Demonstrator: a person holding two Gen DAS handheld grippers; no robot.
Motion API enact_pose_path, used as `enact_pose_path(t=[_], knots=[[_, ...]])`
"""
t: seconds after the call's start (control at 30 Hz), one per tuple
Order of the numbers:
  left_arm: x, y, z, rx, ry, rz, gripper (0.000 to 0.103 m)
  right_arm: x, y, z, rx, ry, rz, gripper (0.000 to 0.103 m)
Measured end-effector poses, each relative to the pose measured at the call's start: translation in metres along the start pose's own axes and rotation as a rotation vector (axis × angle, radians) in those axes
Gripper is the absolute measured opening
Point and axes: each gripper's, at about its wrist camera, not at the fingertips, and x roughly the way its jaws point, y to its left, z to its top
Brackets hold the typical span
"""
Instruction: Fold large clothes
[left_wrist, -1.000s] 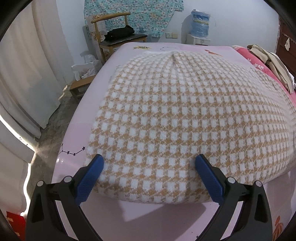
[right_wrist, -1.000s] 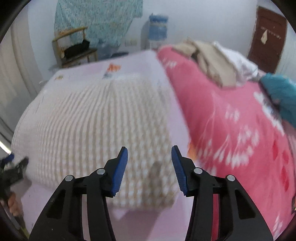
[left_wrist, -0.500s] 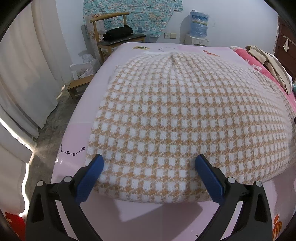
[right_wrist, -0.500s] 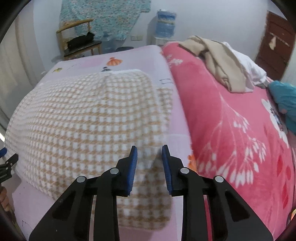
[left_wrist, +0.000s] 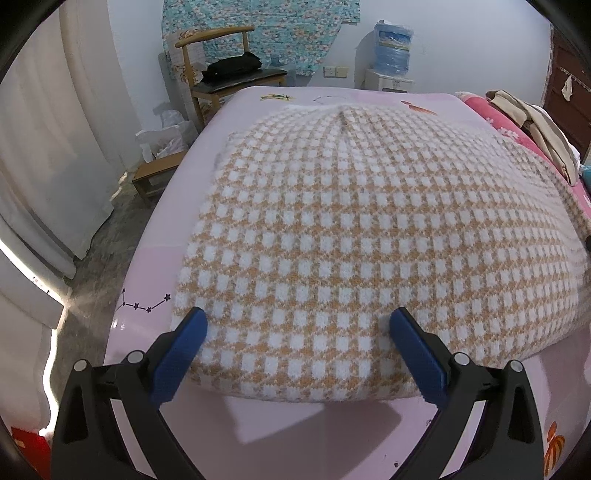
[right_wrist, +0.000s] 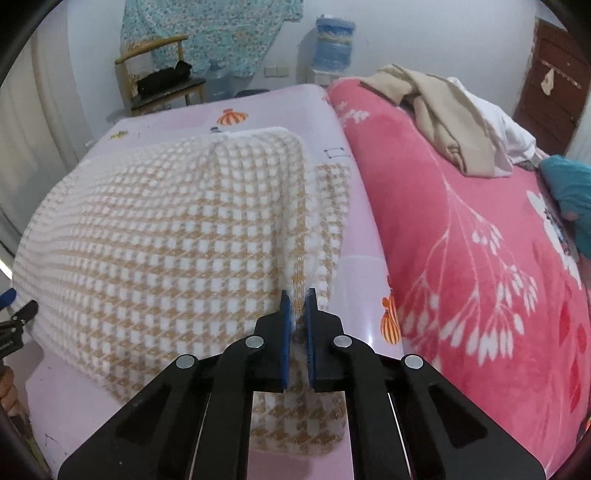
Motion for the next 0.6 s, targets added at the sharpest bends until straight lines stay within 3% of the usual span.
enact_pose_path(t=[0.1, 0.27, 0.43, 0.6], knots=[[-0.002, 0.001, 0.000, 0.004, -0.003, -0.003, 0.097, -0.010, -0.006, -0.006, 0.025, -0.010, 0.000, 0.005], [-0.002, 0.000, -0.001, 0.014, -0.005, 0.007, 0.097, 0.007, -0.020, -0.012, 0.076, 0.022, -0.003, 0.005], [-0.001, 0.002, 0.000, 0.005, -0.005, -0.004, 0.097, 0.026, -0.023, -0.006, 0.087, 0.051, -0.018, 0.005], [-0.003, 0.004, -0.004, -0.003, -0.012, -0.014, 0.097, 0.020, -0.021, -0.012, 0.077, 0.062, -0.032, 0.005]])
